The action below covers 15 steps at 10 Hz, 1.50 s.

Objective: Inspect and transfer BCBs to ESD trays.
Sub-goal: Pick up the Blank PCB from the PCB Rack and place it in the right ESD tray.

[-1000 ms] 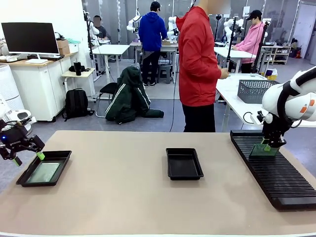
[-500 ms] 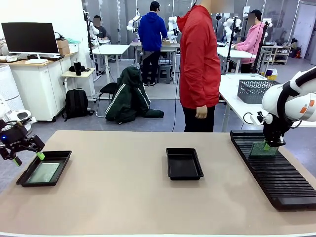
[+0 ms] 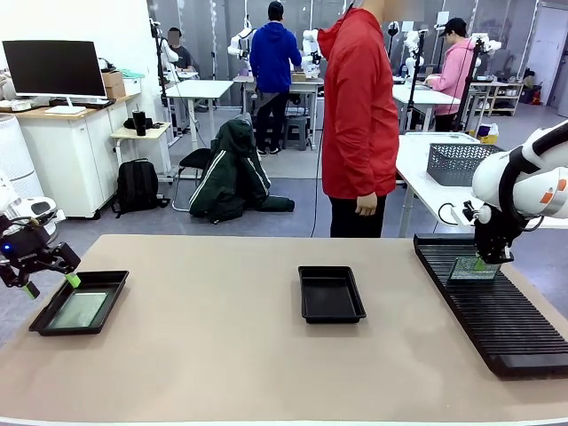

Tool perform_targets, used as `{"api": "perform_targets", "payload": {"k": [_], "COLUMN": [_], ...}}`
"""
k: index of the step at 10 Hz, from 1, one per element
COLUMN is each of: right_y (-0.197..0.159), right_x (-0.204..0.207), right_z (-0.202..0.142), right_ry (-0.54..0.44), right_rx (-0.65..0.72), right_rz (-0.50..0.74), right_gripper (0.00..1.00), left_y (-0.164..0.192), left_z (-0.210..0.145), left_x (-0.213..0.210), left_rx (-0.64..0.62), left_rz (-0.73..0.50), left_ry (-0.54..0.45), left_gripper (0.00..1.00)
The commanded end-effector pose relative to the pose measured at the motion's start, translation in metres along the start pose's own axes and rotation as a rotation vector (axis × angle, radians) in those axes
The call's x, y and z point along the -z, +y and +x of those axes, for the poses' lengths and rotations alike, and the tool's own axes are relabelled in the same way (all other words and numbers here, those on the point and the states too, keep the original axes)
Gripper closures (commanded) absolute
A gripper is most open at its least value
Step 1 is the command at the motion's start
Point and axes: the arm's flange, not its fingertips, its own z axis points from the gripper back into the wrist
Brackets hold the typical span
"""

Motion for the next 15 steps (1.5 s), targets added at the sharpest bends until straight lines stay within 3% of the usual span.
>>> {"api": "perform_targets", "payload": {"k": [1,4,5,15], "right_y": [-0.0016,0.0,0.0006,0.0007], "right_x": [-0.0003,0.0,-0.0009,-0.0001], "right_z": [0.0006,0.0,-0.0002,-0.0003], "right_ry": [0.001,0.0,-0.002,-0.001], "right_rx": [-0.004,0.0,-0.001,0.001], "right_rz": [-0.012,0.0,0.003,0.005], "right_gripper": [0.96,0.96,1.0,0.97], "left_y": [0.0005,0.0005,0.0005,0.0005], "left_z": [0.0005,0.0005,0.0005,0.0005], "left_x": [0.0015,0.0015,0.0015,0.0015], "left_rx": [0.005,0.005,0.005,0.005], "left_rz": [-0.006,-0.006,-0.006,-0.006], "left_ry": [-0.007,-0.007,-0.007,-0.007], "left_gripper": [0.0,0.0,0.0,0.0]}}
